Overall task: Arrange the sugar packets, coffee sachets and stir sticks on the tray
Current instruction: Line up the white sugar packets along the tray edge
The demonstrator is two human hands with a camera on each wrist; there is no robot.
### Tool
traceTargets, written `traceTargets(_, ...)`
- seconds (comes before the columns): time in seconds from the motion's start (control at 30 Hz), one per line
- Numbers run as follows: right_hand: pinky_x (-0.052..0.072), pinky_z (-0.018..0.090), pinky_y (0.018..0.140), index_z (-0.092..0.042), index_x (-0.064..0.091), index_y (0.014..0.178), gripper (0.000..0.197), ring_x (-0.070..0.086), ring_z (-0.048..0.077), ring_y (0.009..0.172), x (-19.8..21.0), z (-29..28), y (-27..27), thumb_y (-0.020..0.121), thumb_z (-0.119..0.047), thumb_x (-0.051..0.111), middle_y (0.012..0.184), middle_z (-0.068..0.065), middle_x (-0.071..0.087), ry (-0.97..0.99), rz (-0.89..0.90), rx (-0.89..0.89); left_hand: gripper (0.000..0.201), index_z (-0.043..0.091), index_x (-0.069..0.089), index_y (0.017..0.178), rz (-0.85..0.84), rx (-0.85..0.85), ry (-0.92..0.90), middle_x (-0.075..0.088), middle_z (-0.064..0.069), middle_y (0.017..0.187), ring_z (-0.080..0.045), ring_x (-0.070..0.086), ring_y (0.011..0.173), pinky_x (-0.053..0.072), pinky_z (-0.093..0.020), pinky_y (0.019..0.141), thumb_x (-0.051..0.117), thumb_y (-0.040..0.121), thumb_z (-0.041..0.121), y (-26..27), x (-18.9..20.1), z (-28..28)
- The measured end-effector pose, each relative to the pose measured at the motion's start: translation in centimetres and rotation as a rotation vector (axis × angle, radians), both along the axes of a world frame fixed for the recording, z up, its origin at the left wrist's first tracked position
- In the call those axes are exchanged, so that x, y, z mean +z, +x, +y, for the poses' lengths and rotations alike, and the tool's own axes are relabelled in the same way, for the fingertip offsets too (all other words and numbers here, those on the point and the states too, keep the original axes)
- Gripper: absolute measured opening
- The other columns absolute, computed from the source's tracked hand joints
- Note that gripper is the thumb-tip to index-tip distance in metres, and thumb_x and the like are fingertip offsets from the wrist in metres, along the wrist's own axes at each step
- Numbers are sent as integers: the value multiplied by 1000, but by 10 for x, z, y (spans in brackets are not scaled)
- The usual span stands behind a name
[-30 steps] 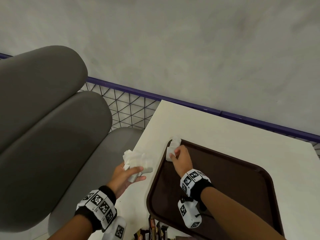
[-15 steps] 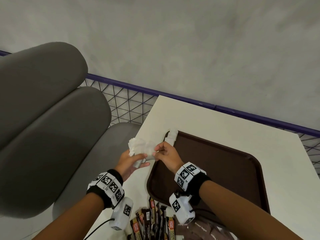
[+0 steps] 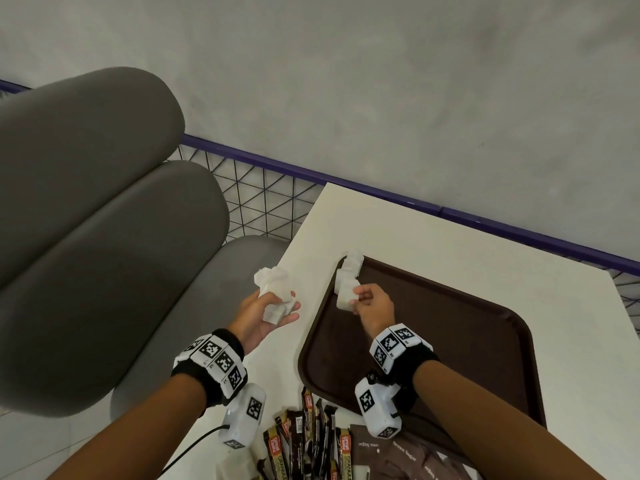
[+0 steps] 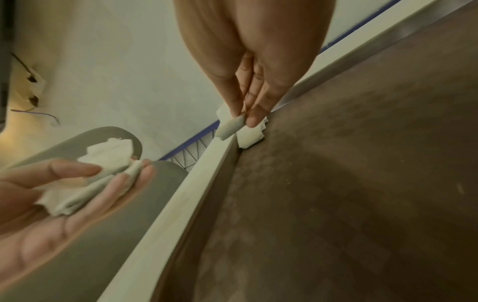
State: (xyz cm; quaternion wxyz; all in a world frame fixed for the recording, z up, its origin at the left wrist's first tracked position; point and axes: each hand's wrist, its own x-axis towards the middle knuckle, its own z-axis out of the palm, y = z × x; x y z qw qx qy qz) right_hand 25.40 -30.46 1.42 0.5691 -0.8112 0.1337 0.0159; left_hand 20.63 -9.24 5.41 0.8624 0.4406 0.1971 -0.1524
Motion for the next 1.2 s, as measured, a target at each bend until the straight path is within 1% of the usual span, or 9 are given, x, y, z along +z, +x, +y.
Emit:
traceTargets(0.2,44,17,61,-2,59,90,17,49,17,71,-16,1,12,77,10,59,74,-1,49,-102,9,-20,33,4,51,122,21,33,94,64,-17,109,-36,66,97,60,-40,72,55,90,4,2,-4,8)
traceTargets(0.33,42,9,56,2,60,95,21,44,8,62,-22,7,17,77,10,60,76,-1,48,-163,14,-8,32,0,51,121,27,59,94,66,-16,101,-32,68,88,60,-40,72,56,89,1,4,-7,11)
traceTargets(0.5,40,23,71,-5,59,90,19,48,17,74,-23,17,24,77,8,61,89,7,51,-209,36,35,26,1,55,113,26,45,100,65,-15,100,-28,69,85,60,-36,70,57,88,0,5,-9,11)
traceTargets(0.57,40,24,71,-10,56,87,21,48,18,75,-24,19,26,76,8,61,90,8,50,-227,50,36,21,3,57,109,30,39,92,65,-14,100,-27,70,83,60,-34,67,57,88,1,6,-9,11)
traceTargets(0.83,45,28,76,-2,60,100,22,51,20,81,-23,19,25,79,2,61,101,10,48,-323,89,67,20,6,57,109,31,37,98,66,-16,102,-29,68,88,59,-33,63,57,89,5,8,-7,9)
traceTargets(0.93,45,29,81,-6,58,104,25,54,27,98,-19,18,20,80,-4,64,113,13,47,-374,72,69,23,5,57,112,19,28,121,65,-15,104,-28,67,89,60,-33,64,58,88,5,7,-5,9)
traceTargets(1.03,41,28,83,-9,56,106,27,47,24,108,-9,17,14,80,-9,64,115,10,46,-400,12,59,27,5,56,113,12,18,156,66,-14,104,-26,68,88,60,-32,64,60,87,4,6,-4,9)
traceTargets(1.13,40,25,82,-9,55,98,18,47,20,100,7,21,5,81,-5,61,105,5,47,-310,-96,100,28,5,57,114,2,9,184,67,-13,103,-24,68,85,59,-30,61,61,86,5,3,-1,7)
traceTargets(1.2,41,26,79,-16,52,87,15,47,17,88,18,27,0,83,-4,60,96,-1,47,-198,-130,143,27,6,58,112,0,2,191,67,-13,103,-24,69,83,58,-29,58,62,86,5,2,0,5)
